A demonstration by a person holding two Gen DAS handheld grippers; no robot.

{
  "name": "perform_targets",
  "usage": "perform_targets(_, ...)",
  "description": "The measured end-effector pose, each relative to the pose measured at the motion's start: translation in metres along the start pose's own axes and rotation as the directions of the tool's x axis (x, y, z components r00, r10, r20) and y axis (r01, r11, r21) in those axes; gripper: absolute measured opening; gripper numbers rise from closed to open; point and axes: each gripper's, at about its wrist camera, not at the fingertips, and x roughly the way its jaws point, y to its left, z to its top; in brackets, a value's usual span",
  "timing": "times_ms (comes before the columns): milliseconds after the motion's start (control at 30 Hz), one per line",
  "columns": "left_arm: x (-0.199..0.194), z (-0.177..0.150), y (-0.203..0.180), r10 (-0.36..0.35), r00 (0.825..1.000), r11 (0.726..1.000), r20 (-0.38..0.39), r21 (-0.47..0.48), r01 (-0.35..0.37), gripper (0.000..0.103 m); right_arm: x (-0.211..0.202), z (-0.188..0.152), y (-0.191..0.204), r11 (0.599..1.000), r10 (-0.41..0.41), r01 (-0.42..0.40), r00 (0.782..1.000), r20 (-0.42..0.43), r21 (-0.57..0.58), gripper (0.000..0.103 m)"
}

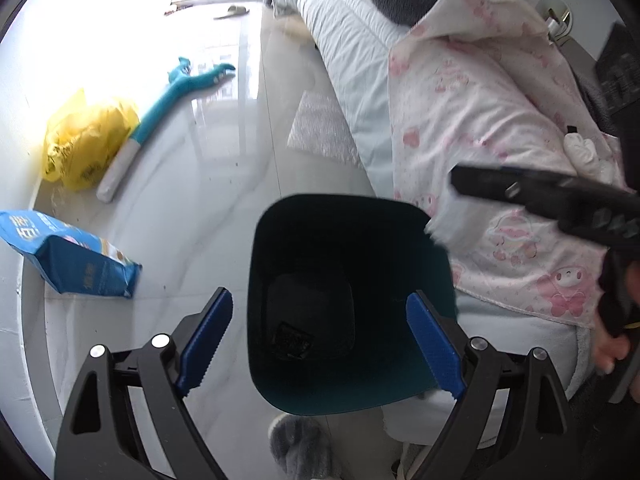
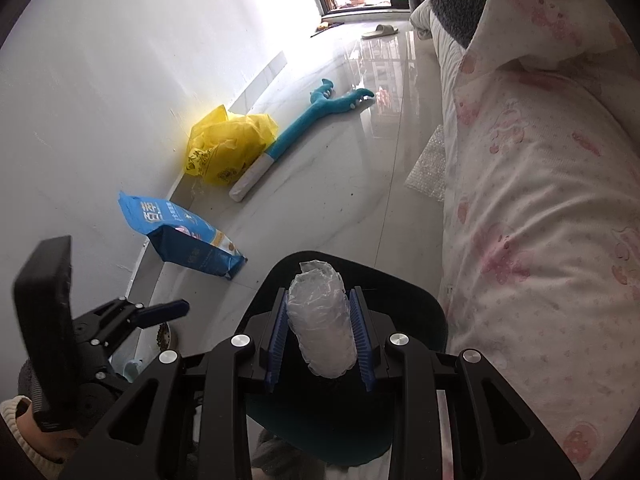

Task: Collect trash
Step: 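Drop the tissue pack and plastic wrap into the teal bin with both tools, then return both tools to the bed toward the cardboard tubes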

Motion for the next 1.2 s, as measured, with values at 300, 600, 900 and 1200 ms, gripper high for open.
perform_targets(300,-0.045,0.003,-0.001,0.014,0.979,0.996,0.205,0.082,-0.032,0.090,0.057,-0.014,0.006,1.000,-0.025,0.027,0.992,-0.127,0.013,0.031)
perform_targets(600,-0.083,0.009,-0.007,-0.005,0.924,0.992,0.382,0.121,-0.044,0.082,0.082,-0.027,-0.006,0.997,-0.058,0.066,0.975,-0.217,0.027,0.031)
perform_targets(900,-0.114,0.011,-0.020,-0.037,0.860,0.987,0.509,0.153,-0.048,0.076,0.100,-0.046,-0.013,0.997,-0.068,0.078,0.948,-0.311,0.022,0.031)
perform_targets(1200,-0.139,0.006,-0.028,-0.090,0.801,0.982,0.592,0.186,-0.027,0.076,0.097,-0.052,-0.009,0.998,-0.069,0.067,0.943,-0.327,-0.018,0.050)
